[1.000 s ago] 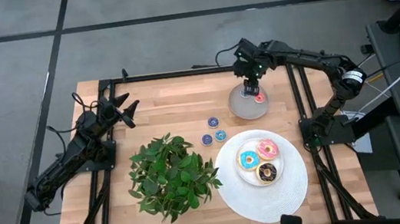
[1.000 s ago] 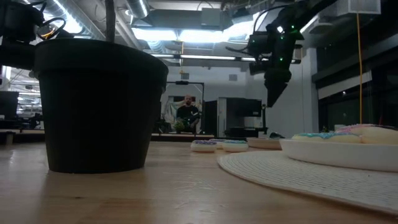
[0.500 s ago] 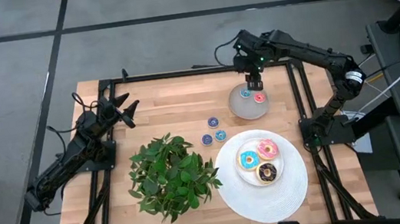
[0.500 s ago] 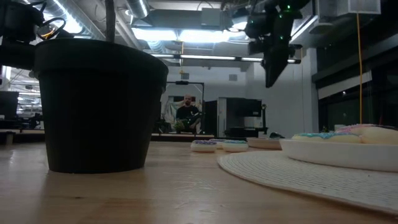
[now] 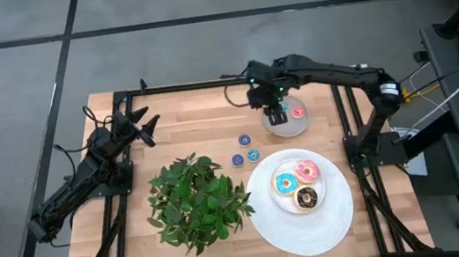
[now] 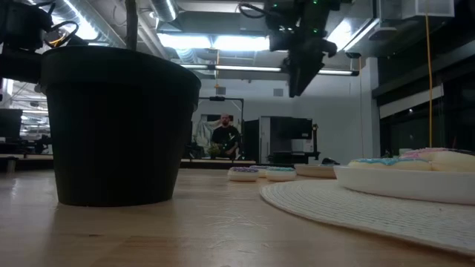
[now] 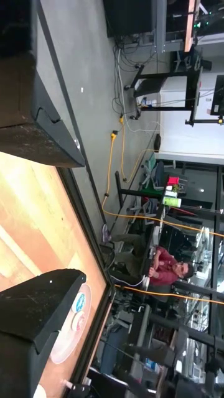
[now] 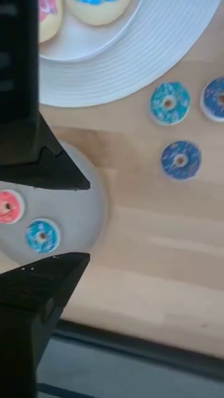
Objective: Pick & Place donuts
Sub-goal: Put the bottom small dark blue donut onto the gray plate
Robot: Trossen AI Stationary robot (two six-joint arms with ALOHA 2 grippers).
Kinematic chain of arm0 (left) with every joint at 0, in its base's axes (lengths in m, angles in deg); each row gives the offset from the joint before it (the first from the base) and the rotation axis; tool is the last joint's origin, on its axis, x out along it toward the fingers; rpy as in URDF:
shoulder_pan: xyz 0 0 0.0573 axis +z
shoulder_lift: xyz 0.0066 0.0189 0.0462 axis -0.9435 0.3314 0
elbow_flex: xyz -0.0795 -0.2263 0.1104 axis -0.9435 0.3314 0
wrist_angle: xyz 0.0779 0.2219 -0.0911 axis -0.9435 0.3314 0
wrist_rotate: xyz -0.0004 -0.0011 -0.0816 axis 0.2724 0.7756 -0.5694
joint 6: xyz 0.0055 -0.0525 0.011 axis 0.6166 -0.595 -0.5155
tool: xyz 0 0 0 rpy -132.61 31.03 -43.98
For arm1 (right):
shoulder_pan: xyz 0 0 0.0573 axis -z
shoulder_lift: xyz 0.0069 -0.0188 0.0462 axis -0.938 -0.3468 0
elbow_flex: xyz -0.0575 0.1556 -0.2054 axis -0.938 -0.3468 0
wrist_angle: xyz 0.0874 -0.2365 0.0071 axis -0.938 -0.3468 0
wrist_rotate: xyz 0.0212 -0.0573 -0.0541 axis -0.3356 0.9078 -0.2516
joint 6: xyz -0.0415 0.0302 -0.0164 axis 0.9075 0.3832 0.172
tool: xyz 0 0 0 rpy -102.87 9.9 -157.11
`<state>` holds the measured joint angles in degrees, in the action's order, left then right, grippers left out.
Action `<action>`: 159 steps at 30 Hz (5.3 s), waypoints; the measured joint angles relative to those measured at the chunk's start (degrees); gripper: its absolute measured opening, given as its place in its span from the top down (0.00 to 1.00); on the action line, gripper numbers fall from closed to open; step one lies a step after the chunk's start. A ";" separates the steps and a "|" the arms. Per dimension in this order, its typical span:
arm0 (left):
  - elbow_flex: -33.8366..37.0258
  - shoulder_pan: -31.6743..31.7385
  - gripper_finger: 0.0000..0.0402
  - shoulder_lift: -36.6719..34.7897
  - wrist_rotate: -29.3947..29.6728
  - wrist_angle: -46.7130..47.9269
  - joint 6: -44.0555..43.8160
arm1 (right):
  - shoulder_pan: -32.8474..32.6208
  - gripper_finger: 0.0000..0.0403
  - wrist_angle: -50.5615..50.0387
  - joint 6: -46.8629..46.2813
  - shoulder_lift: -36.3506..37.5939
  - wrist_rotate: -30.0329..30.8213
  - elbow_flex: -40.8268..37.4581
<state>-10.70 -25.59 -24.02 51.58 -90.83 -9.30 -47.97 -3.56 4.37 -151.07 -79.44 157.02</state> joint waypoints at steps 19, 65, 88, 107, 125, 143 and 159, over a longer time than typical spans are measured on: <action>0.00 0.00 0.33 0.00 0.01 0.00 0.00 | -9.95 0.57 1.73 0.11 -15.47 -0.60 12.90; 0.00 -0.01 0.33 0.00 0.01 0.00 -0.02 | -17.09 0.57 9.93 -0.02 -32.33 -3.60 13.02; 0.00 0.00 0.33 0.00 0.01 0.00 0.00 | -16.18 0.92 4.57 -3.25 -32.46 -3.57 17.46; 0.00 0.00 0.33 0.00 0.01 0.00 -0.02 | -11.28 0.94 -5.35 -32.30 -32.41 -3.44 29.87; 0.00 0.00 0.33 0.00 0.01 -0.04 0.01 | -5.00 0.95 4.00 -46.64 -22.60 -3.45 14.98; 0.00 0.00 0.33 0.00 0.01 -0.04 -0.02 | 1.87 0.96 17.03 -57.58 -2.42 -1.84 -17.09; 0.00 -0.01 0.33 0.00 0.01 -0.03 -0.01 | 6.98 0.95 22.50 -60.26 -0.24 1.76 -27.08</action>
<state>-10.70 -25.60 -24.02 51.59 -90.87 -9.31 -40.99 18.94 -55.89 -151.31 -77.68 129.94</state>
